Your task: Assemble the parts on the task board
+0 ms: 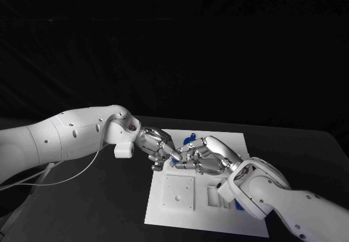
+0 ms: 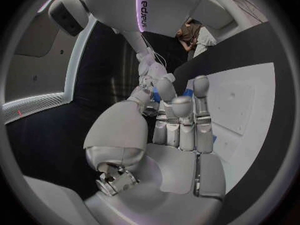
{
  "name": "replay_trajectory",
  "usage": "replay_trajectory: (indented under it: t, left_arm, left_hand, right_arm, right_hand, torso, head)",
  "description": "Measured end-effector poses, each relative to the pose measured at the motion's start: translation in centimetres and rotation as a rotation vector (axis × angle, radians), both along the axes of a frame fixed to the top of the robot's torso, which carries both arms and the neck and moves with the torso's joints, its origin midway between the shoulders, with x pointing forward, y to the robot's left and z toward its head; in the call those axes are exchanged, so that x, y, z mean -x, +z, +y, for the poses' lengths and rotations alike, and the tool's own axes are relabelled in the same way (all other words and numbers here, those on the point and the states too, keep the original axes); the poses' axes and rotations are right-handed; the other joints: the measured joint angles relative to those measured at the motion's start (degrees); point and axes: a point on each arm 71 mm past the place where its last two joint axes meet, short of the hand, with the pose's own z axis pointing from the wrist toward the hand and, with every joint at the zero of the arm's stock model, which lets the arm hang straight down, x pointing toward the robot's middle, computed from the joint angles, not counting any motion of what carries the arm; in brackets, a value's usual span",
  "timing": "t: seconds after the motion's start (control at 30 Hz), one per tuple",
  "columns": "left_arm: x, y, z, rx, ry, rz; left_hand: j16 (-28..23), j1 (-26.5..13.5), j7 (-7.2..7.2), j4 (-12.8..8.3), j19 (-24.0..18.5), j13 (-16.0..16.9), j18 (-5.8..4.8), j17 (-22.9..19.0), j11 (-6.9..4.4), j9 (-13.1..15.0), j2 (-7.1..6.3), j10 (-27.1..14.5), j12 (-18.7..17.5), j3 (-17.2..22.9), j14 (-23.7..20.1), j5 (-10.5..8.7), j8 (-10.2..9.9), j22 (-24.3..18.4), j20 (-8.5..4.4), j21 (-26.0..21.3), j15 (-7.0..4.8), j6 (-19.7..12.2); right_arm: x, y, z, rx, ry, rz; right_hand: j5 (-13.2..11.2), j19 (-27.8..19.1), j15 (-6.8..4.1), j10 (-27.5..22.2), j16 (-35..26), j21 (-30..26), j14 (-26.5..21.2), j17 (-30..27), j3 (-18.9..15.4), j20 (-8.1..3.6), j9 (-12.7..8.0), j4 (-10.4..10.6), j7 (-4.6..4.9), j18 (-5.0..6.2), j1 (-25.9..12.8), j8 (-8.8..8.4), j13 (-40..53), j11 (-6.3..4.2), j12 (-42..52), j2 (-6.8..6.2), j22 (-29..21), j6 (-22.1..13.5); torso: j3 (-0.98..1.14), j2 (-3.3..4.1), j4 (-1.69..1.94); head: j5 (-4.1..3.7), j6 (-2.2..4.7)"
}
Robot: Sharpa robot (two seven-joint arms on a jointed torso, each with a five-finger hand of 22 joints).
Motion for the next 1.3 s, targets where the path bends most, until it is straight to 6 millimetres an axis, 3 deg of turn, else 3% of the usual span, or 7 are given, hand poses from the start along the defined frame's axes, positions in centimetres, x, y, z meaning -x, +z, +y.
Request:
replay_trajectory:
  t: [0.7, 1.3]
  left_arm:
    - [0.23, -0.15, 0.07, -0.024, -0.028, 0.014]
    - [0.18, -0.19, 0.02, -0.031, -0.028, 0.013]
  left_hand:
    - [0.0, 0.2, -0.02, 0.0, 0.0, 0.0, 0.0, 0.0, 0.21, 0.0, -0.16, -0.2, 0.0, 0.0, -0.2, 0.23, 0.0, 0.0, 0.0, 0.0, 0.18, -0.2]
    - [-0.1, 0.3, 0.0, 0.0, 0.0, 0.0, 0.0, -0.7, 0.21, -1.1, -0.02, -0.2, -0.2, 0.0, -0.2, -0.33, 0.1, 0.0, 0.0, 0.0, 0.24, -0.4]
  right_arm:
    - [0.02, -0.21, -0.08, 0.017, 0.024, 0.004]
    - [-0.01, -0.22, -0.04, 0.02, 0.017, -0.001]
  right_hand:
    - [-2.5, -0.2, 0.0, -0.4, 0.0, 0.7, 0.0, 0.0, 2.7, -0.21, 0.1, 0.2, -1.05, 0.0, -0.7, -0.31, 0.2, -0.41, 0.0, 0.71, 0.0, 3.6]
    - [-4.4, -0.2, -0.18, 0.1, 0.0, 1.7, 0.2, 0.1, 2.7, -0.21, 0.1, 0.2, -0.92, 0.0, -0.2, -0.15, 0.2, -0.93, 0.0, 1.29, 0.0, 5.0]
  torso:
    - [0.04, 0.0, -0.04]
    - [-0.01, -0.02, 0.0]
  head:
    - [-0.03, -0.2]
    - [-0.14, -0.23]
